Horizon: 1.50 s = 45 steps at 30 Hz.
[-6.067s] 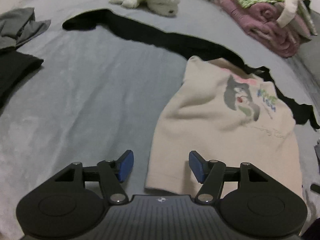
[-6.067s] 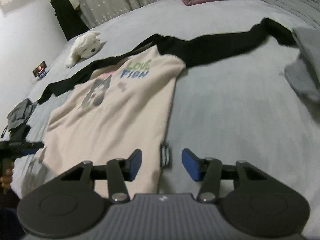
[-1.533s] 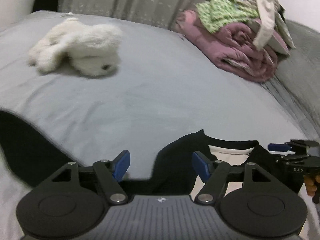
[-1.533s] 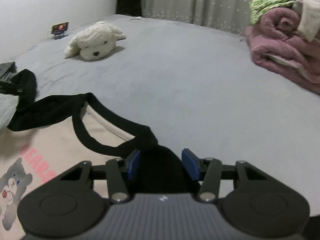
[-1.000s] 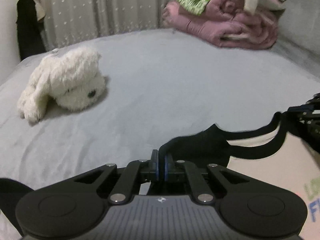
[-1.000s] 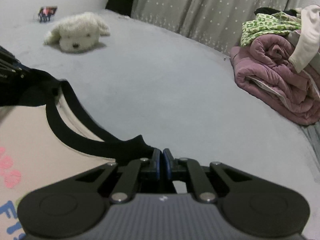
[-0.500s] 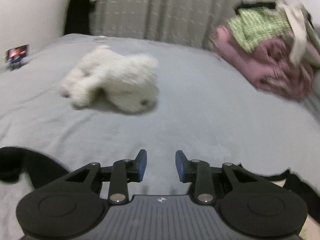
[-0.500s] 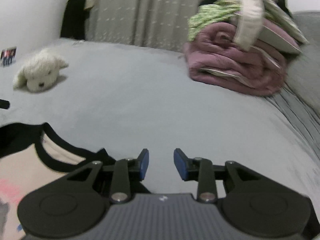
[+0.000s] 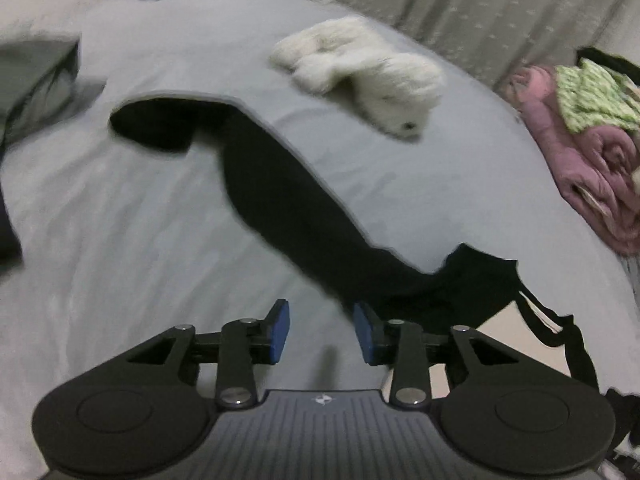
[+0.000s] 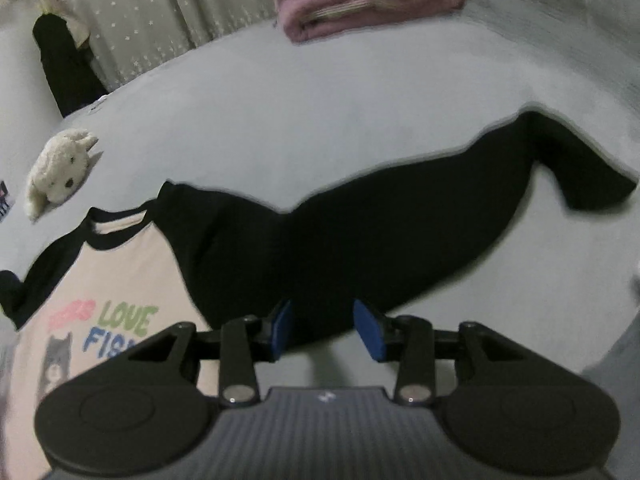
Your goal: Fold clothes
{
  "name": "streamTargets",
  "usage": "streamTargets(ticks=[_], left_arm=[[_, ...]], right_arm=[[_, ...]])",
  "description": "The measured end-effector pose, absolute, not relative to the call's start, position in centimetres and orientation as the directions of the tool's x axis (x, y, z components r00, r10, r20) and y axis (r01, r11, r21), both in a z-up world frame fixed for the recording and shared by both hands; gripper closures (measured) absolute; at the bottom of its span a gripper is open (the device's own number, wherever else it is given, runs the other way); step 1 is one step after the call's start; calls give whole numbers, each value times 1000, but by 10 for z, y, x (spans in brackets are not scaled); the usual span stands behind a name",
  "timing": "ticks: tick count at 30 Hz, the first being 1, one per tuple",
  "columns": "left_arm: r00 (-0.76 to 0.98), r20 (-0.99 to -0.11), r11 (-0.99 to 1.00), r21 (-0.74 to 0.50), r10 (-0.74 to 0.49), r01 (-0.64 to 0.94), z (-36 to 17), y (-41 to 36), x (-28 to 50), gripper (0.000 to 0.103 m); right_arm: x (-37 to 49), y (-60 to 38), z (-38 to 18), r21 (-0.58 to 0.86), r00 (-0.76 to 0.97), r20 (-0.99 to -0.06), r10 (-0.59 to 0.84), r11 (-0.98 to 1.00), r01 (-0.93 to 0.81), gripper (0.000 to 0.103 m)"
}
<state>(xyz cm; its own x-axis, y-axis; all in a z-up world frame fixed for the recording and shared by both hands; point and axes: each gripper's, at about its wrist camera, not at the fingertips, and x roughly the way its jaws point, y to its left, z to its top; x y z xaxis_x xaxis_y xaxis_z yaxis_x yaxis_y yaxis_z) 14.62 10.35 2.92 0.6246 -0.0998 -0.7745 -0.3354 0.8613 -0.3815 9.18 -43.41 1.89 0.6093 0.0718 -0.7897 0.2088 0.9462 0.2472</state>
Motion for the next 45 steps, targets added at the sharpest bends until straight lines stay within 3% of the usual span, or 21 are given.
streamTargets(ticks=[2, 6, 13, 18, 23, 27, 34, 38, 45], left_arm=[[619, -776, 847, -405, -118, -346, 21, 104, 149, 68], [652, -747, 840, -433, -131, -327, 19, 98, 159, 68], [650, -760, 849, -361, -27, -387, 25, 112, 162, 68], [617, -787, 802, -380, -20, -460, 22, 133, 160, 68], [599, -797, 761, -434, -75, -482, 18, 142, 158, 63], [599, -791, 743, -475, -126, -472, 18, 153, 156, 61], [585, -810, 710, -438, -45, -551, 20, 203, 148, 58], [596, -801, 684, -465, -55, -562, 20, 226, 144, 57], [605, -796, 702, -436, -8, -564, 20, 253, 150, 56]], right_arm=[[92, -434, 13, 268, 609, -788, 91, 941, 207, 70], [98, -425, 16, 249, 618, -783, 73, 947, 203, 95], [96, -398, 24, -63, 627, -757, -183, 976, 208, 98], [94, -404, 22, -19, 637, -757, -146, 979, 202, 96], [88, -369, 29, -123, 703, -691, -170, 985, 118, 89], [89, -320, 33, -109, 728, -681, -82, 994, 10, 87], [107, -194, 35, -88, 723, -679, 128, 963, -253, 82], [142, -106, 33, -95, 657, -709, 255, 889, -447, 80], [196, -21, 15, -179, 576, -792, 205, 823, -539, 78]])
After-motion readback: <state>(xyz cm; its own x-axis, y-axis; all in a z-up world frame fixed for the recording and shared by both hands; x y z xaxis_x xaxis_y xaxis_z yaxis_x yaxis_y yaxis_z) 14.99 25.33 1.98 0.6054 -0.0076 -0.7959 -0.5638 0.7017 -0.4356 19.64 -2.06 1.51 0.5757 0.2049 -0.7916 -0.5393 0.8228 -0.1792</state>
